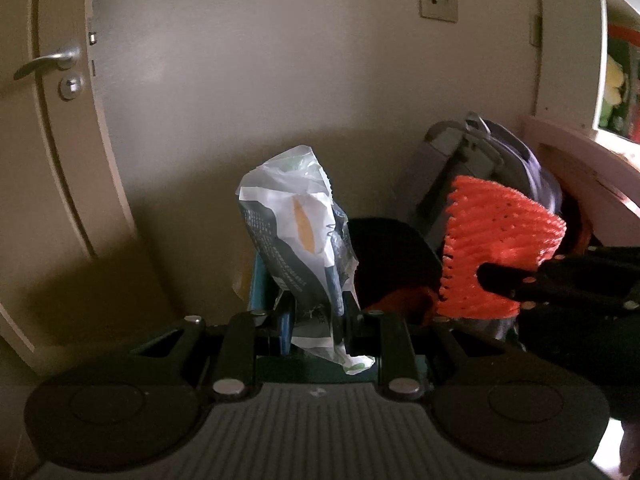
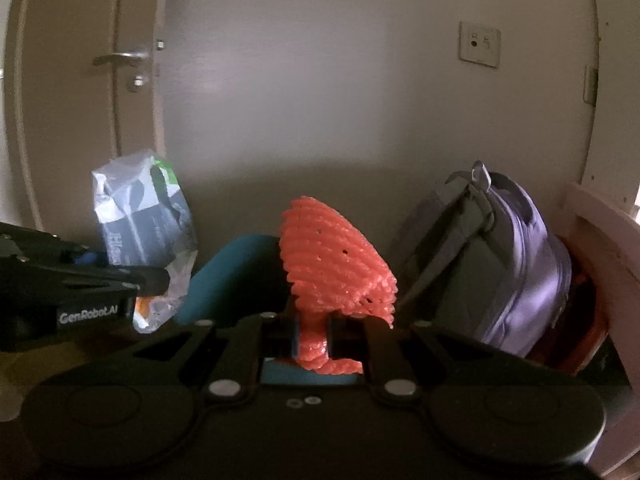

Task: Collect trash
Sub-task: 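Lift the snack wrapper and orange foam net up over the teal bin, then open both grippers over the teal bin, dropping the wrapper and foam net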

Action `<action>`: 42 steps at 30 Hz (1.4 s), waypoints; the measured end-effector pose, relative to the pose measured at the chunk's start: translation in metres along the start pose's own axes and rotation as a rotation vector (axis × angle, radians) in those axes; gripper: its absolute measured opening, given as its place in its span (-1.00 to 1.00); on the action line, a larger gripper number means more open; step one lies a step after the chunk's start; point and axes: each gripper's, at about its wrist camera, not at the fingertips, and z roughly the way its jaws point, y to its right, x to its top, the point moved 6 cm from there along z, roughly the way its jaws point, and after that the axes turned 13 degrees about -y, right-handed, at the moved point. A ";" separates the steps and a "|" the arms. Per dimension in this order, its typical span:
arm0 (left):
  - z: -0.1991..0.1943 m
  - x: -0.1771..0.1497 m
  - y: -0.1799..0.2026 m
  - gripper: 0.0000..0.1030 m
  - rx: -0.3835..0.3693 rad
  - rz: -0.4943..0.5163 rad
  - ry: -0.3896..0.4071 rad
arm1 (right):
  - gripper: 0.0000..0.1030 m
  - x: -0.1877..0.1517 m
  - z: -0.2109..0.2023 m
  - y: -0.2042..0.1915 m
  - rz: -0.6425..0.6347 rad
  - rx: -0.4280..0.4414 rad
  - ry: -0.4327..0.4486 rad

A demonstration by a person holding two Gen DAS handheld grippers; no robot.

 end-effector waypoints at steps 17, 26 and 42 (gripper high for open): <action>0.127 0.021 0.012 -0.55 -0.021 -0.003 -0.168 | -0.60 -0.004 0.111 -0.010 -0.090 0.054 -0.160; 0.153 0.011 0.018 -0.54 0.000 0.027 -0.233 | -0.34 -0.018 0.114 -0.016 -0.179 0.081 -0.215; 0.138 0.005 0.018 0.28 -0.018 0.000 -0.244 | 0.22 -0.015 0.083 -0.011 -0.165 0.058 -0.177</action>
